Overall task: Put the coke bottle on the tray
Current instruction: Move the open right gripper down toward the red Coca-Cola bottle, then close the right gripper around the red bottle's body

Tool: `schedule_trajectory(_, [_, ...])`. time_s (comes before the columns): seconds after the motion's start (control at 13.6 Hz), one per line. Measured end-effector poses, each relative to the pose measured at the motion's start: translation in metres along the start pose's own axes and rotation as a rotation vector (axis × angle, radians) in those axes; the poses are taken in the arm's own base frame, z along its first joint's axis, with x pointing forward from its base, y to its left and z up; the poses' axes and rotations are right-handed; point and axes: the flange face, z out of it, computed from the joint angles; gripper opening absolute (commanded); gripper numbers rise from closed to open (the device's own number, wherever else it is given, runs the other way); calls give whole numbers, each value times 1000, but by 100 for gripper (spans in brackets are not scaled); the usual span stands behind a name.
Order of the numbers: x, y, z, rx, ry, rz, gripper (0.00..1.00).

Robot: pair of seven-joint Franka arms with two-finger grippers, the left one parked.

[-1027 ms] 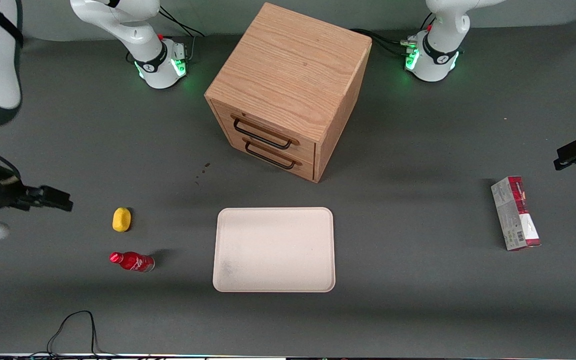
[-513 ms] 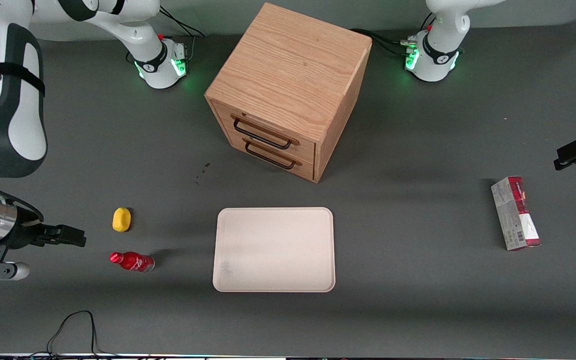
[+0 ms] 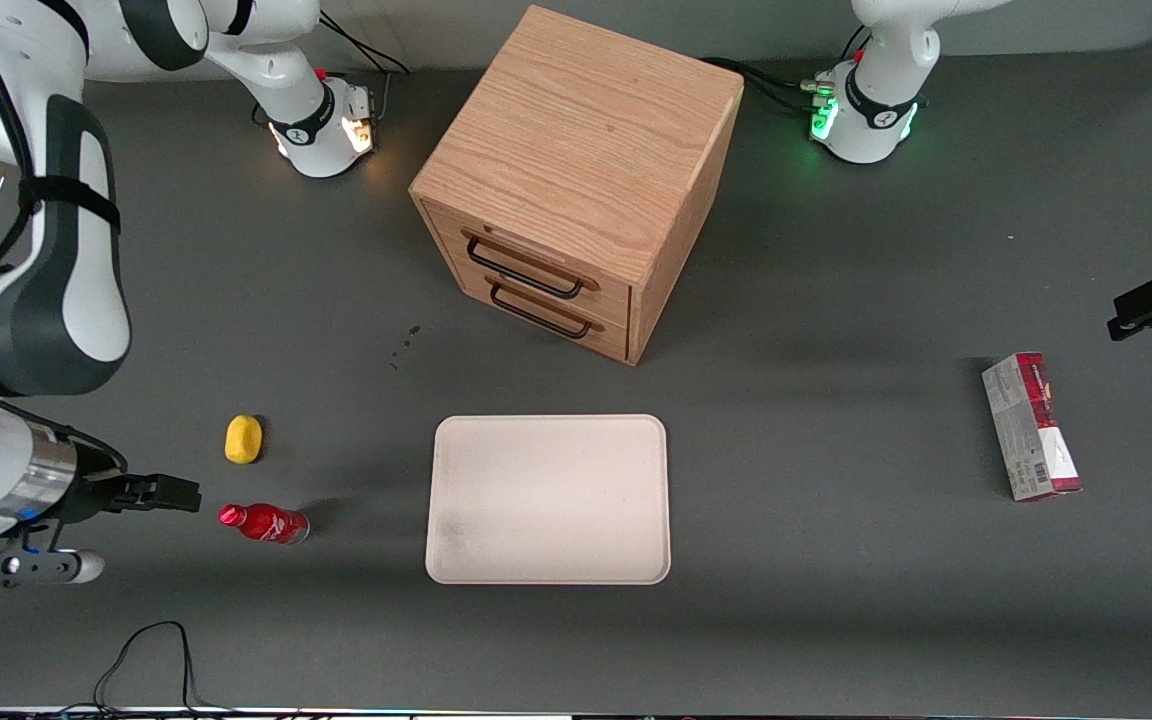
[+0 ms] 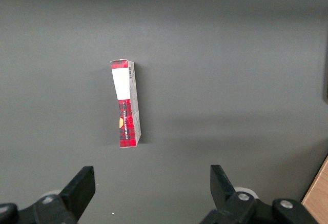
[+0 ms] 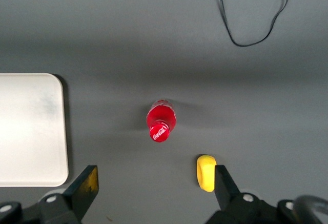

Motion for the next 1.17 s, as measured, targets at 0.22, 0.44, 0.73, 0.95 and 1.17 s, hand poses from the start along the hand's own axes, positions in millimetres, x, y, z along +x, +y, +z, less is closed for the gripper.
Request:
schedule_trajectory(0.22, [8, -4, 42, 0, -37, -5, 100])
schedule_trajectory(0.44, [16, -5, 72, 1, -27, -6, 100])
schedule_trajectory(0.73, [19, -6, 108, 3, -11, -6, 100])
schedule_trajectory(0.95, [15, -7, 125, 9, -32, -4, 100])
schedule_trajectory(1.17, [12, -7, 137, 10, -54, -4, 100])
